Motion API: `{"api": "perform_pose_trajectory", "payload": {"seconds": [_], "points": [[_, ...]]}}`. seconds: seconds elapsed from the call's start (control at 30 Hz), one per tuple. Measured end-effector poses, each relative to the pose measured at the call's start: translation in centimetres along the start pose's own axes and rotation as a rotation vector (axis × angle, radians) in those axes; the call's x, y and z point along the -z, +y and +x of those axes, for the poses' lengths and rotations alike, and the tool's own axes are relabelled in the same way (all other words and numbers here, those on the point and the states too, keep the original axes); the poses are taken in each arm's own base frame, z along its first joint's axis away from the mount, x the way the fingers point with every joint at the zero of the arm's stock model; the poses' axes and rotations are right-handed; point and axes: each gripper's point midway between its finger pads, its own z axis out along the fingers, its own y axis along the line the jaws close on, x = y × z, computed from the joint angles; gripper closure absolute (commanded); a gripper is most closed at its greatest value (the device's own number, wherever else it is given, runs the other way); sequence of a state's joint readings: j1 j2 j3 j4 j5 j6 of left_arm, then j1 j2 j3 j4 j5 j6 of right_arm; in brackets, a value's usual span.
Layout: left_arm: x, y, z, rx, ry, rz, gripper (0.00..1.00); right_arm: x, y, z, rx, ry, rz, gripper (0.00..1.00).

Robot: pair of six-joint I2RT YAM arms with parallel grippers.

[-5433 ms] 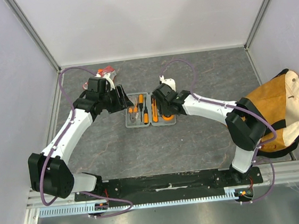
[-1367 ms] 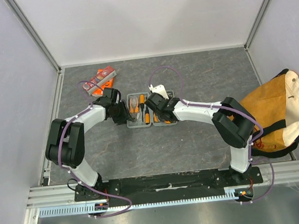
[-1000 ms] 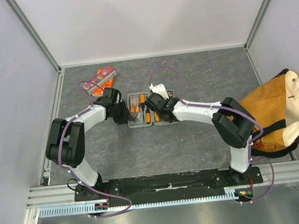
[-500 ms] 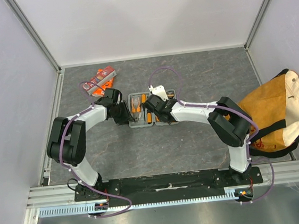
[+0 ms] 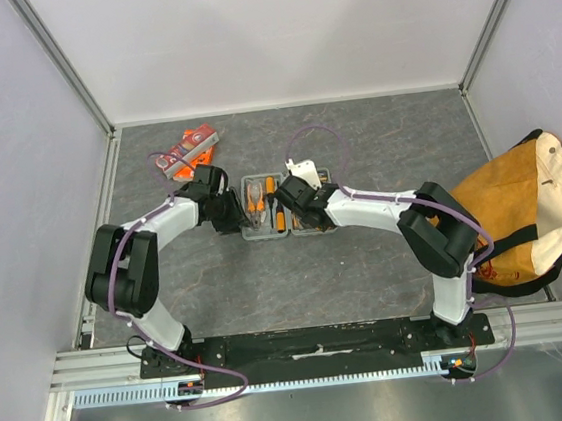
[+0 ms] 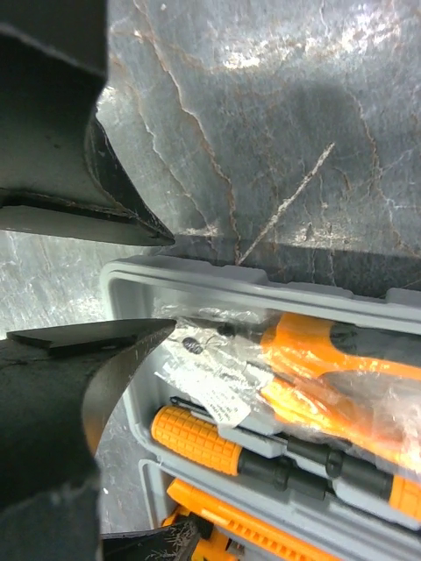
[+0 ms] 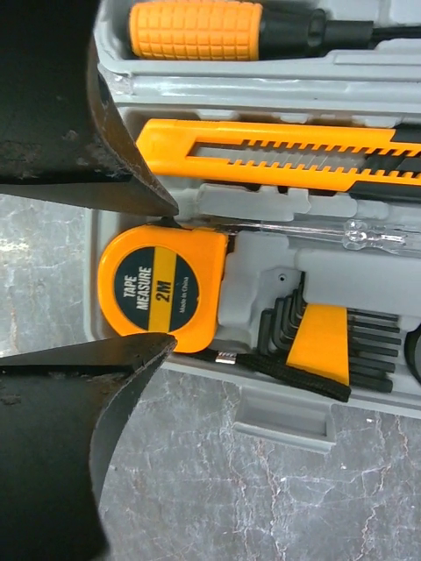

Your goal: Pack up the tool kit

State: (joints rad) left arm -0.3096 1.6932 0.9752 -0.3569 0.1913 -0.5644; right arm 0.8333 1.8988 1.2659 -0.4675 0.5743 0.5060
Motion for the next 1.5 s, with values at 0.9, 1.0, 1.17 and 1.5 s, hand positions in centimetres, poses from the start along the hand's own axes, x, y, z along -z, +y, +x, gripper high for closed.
{"api": "perform_pose_trajectory", "payload": {"seconds": [0.9, 1.0, 1.17, 1.5], "points": [[4.9, -2.0, -2.7, -0.01, -0.141, 0.039, 0.5, 0.0, -0.8, -0.3, -0.136, 0.078, -0.125, 0.66], [5.7, -2.3, -2.8, -0.003, -0.132, 0.034, 0.5, 0.1, -1.1, -2.1, -0.134, 0.097, -0.104, 0.59], [8.2, -3.0, -3.7, -0.006, -0.179, 0.043, 0.5, 2.1, -1.9, -9.4, -0.202, -0.03, -0.111, 0.4], [17.4, -3.0, -6.6, 0.01, -0.392, -0.017, 0.48, 6.2, 1.6, -14.9, -0.191, -0.141, -0.306, 0.35]]}}
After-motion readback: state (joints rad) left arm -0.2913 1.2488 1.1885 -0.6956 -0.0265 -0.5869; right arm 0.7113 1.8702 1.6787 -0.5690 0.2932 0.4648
